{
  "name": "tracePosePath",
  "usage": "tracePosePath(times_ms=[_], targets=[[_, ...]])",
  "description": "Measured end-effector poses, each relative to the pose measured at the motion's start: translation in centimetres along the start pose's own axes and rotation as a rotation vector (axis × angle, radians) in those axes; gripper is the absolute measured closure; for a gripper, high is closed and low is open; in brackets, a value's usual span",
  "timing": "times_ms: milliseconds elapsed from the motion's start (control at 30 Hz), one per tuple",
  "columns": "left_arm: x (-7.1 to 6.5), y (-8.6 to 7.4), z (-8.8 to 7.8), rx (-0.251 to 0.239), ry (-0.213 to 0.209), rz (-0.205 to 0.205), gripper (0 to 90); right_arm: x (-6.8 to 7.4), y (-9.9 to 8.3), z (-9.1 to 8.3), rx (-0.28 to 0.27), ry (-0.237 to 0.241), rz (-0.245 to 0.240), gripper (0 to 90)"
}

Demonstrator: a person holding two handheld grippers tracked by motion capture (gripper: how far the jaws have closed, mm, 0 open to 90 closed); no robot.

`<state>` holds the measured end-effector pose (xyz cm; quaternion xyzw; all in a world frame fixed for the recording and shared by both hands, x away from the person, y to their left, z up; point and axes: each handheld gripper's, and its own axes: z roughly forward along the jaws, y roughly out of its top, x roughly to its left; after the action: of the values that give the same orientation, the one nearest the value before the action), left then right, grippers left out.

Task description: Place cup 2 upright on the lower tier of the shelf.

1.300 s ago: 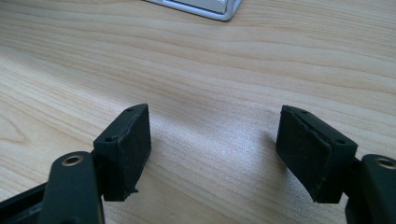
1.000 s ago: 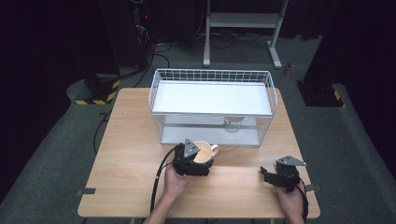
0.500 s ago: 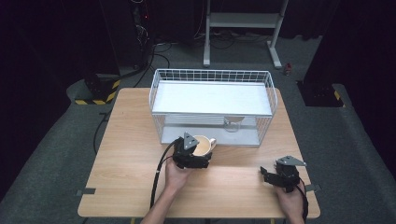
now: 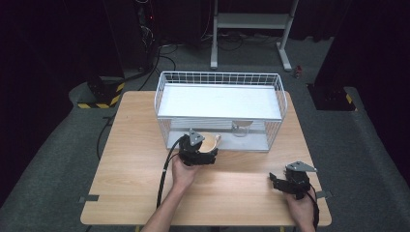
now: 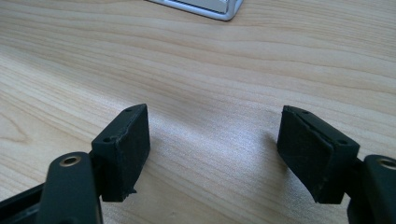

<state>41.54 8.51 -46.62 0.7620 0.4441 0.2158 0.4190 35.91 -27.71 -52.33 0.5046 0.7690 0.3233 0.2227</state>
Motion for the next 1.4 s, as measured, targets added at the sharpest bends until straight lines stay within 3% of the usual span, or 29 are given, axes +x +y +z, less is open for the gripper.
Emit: tracePosePath(times_ms=[267,667,767,1000,1400], targets=[[1.0,0.4,1.1,0.016,0.05,-0.012,9.5,0.0,0.0,0.0,0.0,0.0,0.0,25.5],[1.6,0.4,2.3,0.028,0.07,-0.035,9.4,0.0,0.0,0.0,0.0,0.0,-0.001,25.5],[1.8,0.4,2.6,0.017,0.075,-0.046,9.4,0.0,0.0,0.0,0.001,0.0,0.002,25.4],[2.0,0.3,3.0,-0.005,0.089,-0.022,9.3,0.0,0.0,0.0,0.0,0.0,0.0,25.4],[2.5,0.1,3.8,-0.057,0.089,-0.037,9.2,0.0,0.0,0.0,0.0,0.0,-0.001,25.4]])
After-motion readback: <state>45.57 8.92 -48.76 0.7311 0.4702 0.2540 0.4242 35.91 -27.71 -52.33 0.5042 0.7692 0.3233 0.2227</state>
